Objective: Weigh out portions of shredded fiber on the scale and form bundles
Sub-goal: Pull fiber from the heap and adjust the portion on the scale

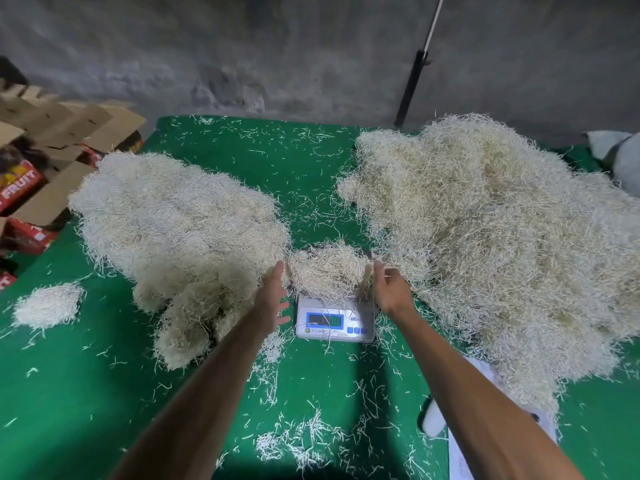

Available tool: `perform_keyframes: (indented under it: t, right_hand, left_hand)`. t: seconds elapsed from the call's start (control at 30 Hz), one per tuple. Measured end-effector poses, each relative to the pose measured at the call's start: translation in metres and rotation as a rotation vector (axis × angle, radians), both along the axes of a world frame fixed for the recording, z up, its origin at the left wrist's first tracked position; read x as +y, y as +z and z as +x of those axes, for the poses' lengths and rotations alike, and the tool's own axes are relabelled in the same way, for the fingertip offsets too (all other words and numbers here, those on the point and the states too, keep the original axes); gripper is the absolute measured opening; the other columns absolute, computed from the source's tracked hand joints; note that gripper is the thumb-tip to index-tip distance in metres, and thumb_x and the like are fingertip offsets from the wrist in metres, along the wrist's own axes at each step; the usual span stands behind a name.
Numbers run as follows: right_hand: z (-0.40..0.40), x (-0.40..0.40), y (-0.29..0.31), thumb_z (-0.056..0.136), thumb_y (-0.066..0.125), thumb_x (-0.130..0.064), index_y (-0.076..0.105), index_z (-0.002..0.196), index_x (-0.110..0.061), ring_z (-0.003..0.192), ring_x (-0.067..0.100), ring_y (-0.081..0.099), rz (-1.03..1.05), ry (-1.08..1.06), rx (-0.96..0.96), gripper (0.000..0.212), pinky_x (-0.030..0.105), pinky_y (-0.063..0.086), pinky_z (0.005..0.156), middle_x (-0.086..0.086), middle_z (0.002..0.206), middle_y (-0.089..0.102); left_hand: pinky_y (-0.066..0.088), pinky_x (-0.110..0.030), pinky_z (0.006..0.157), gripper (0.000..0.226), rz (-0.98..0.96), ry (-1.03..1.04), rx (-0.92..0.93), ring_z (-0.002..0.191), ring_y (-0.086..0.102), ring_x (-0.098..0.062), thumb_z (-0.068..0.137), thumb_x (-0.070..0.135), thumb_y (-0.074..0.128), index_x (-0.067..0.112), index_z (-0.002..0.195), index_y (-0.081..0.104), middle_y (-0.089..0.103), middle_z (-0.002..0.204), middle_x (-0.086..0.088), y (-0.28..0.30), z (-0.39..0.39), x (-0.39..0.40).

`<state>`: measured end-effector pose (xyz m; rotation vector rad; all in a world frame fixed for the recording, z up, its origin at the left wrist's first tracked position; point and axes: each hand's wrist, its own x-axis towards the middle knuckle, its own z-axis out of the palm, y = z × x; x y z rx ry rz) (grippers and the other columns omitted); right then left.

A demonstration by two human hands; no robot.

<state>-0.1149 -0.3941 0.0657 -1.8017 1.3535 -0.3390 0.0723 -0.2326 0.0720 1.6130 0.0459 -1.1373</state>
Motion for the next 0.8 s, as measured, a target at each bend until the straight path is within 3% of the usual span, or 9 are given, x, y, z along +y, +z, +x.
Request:
perform_keyframes:
  t: [0.1,0.2,0.3,0.43,0.5,0.57,0.67,0.7,0.8]
  right_hand:
    - [0.003,0.008,0.003,0.104,0.027,-0.063,0.046,0.143,-0.001,0.054,-0.002,0.059,0.024,-0.004,-0.034,0.076,0.011,0.042,0.046,-0.01,0.072,0.06]
    - [0.005,0.011,0.002,0.105,0.03,-0.061,0.043,0.146,-0.002,0.066,0.004,0.063,0.03,0.02,-0.015,0.074,0.03,0.058,0.071,-0.005,0.077,0.067]
    - [0.008,0.014,0.004,0.104,0.031,-0.064,0.038,0.15,-0.006,0.068,0.005,0.064,0.03,0.03,-0.011,0.075,0.029,0.054,0.068,0.004,0.093,0.074]
    - [0.013,0.009,0.006,0.102,0.033,-0.066,0.033,0.155,-0.004,0.101,0.028,0.069,0.004,0.009,-0.041,0.081,0.049,0.055,0.093,0.021,0.134,0.062]
    - [0.015,0.004,0.009,0.102,0.033,-0.066,0.033,0.155,-0.004,0.085,0.016,0.065,-0.019,0.006,-0.039,0.081,0.038,0.055,0.084,0.02,0.134,0.061]
    - [0.017,-0.001,0.008,0.102,0.034,-0.066,0.034,0.154,-0.004,0.091,0.018,0.066,-0.039,0.004,-0.038,0.081,0.032,0.054,0.083,0.019,0.137,0.059]
    - [0.023,-0.008,0.007,0.102,0.034,-0.067,0.041,0.149,-0.005,0.065,0.006,0.056,-0.053,-0.008,-0.021,0.078,0.013,0.051,0.05,0.011,0.124,0.065]
    - [0.026,-0.011,0.007,0.102,0.034,-0.067,0.044,0.146,-0.006,0.066,0.005,0.057,-0.061,-0.013,-0.012,0.076,0.017,0.054,0.05,0.01,0.124,0.064]
    - [0.04,-0.018,0.003,0.103,0.034,-0.065,0.056,0.131,-0.01,0.093,0.028,0.071,-0.106,-0.012,-0.026,0.066,0.051,0.063,0.08,0.017,0.122,0.062]
  left_hand:
    - [0.038,-0.058,0.108,0.085,-0.024,0.01,0.027,0.137,0.043,-0.04,0.094,0.073,0.046,0.019,0.157,0.029,0.035,0.158,-0.019,0.001,-0.001,0.006]
    - [0.038,-0.057,0.111,0.083,-0.05,0.017,0.042,0.137,0.044,-0.04,0.095,0.07,0.047,0.018,0.157,0.029,0.036,0.158,-0.019,0.003,-0.001,0.007]
    - [0.037,-0.058,0.113,0.08,-0.069,0.0,0.042,0.138,0.043,-0.041,0.097,0.068,0.046,0.019,0.158,0.028,0.036,0.158,-0.018,0.006,0.0,0.006]
    - [0.038,-0.059,0.112,0.075,-0.078,-0.006,0.035,0.138,0.043,-0.04,0.099,0.064,0.045,0.023,0.158,0.027,0.035,0.159,-0.017,0.012,0.001,0.001]
    - [0.04,-0.059,0.111,0.071,-0.069,-0.007,0.017,0.137,0.045,-0.039,0.1,0.062,0.044,0.024,0.158,0.028,0.036,0.159,-0.016,0.014,0.001,-0.004]
    - [0.041,-0.059,0.11,0.068,-0.051,0.002,0.001,0.135,0.047,-0.038,0.101,0.061,0.044,0.024,0.157,0.03,0.038,0.157,-0.016,0.016,0.002,-0.01]
    - [0.045,-0.058,0.108,0.067,-0.012,0.019,-0.037,0.132,0.049,-0.038,0.102,0.059,0.045,0.02,0.155,0.034,0.039,0.156,-0.018,0.015,0.006,-0.022]
    - [0.046,-0.056,0.106,0.066,-0.002,0.023,-0.05,0.131,0.049,-0.038,0.102,0.058,0.046,0.02,0.154,0.035,0.039,0.156,-0.018,0.015,0.007,-0.026]
    - [0.056,-0.051,0.092,0.06,0.021,0.042,-0.054,0.125,0.051,-0.036,0.102,0.052,0.052,0.018,0.151,0.04,0.04,0.151,-0.016,0.016,0.012,-0.043]
